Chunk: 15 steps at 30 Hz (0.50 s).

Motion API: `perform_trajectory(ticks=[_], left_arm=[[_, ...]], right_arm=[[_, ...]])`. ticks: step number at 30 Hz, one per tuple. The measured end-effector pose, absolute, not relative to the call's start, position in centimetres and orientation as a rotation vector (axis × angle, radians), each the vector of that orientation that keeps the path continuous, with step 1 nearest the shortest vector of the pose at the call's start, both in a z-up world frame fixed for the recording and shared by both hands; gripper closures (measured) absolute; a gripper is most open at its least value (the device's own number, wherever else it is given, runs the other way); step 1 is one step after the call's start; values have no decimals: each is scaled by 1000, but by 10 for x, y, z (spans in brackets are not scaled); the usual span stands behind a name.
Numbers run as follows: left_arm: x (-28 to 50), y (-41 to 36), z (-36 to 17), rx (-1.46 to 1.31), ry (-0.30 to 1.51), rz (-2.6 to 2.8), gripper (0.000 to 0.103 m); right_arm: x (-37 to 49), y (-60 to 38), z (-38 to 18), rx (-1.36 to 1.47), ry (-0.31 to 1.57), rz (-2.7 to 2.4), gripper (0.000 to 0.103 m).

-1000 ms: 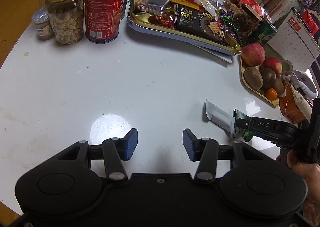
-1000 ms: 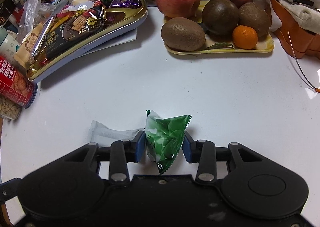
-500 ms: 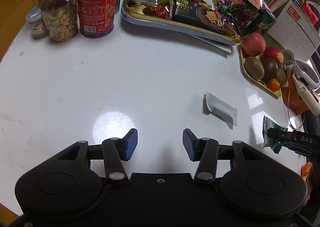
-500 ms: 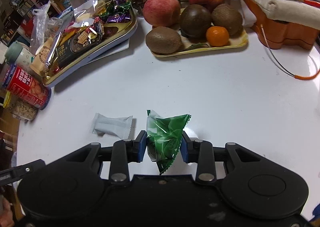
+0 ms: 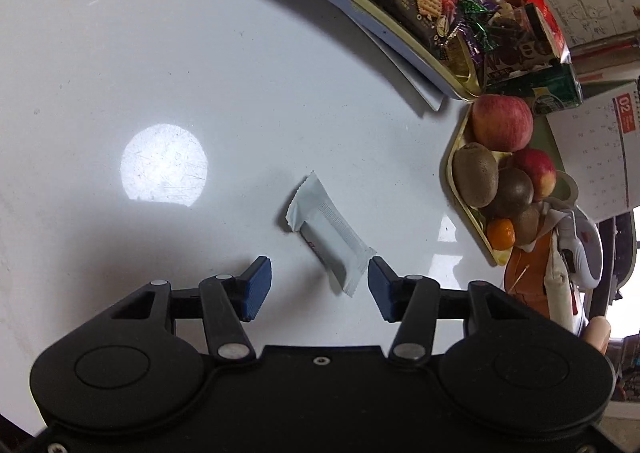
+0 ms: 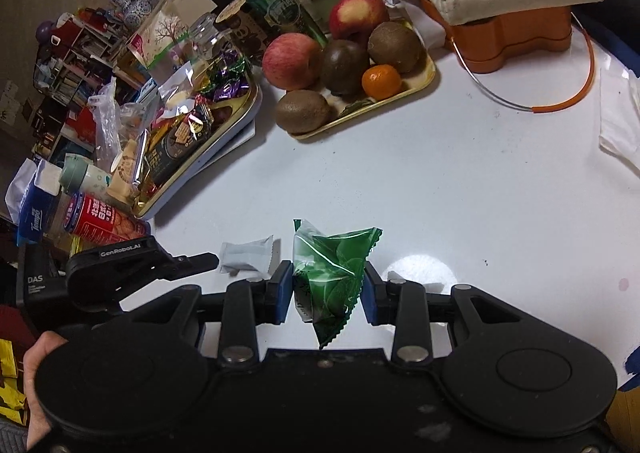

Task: Organize snacks
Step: 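Close the left gripper on the white wrapped bar and lift it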

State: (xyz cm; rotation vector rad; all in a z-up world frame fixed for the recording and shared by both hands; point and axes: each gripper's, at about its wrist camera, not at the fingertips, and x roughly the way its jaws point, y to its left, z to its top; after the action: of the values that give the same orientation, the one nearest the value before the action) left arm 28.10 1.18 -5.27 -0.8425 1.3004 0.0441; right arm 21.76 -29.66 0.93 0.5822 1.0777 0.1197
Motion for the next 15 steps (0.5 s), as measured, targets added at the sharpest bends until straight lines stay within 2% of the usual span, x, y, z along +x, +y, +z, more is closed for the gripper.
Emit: perform_trajectory(ticks=[4, 6, 15], left_arm=[[289, 5, -59, -860, 1292, 102, 47], [294, 1, -59, -840, 1286, 121, 53], [310, -16, -66, -796, 1314, 179, 52]], right_arm=[[217, -302, 8, 605, 1083, 134, 66], [217, -301, 9, 607, 1082, 147, 66], [213, -296, 12, 587, 1074, 184, 66]])
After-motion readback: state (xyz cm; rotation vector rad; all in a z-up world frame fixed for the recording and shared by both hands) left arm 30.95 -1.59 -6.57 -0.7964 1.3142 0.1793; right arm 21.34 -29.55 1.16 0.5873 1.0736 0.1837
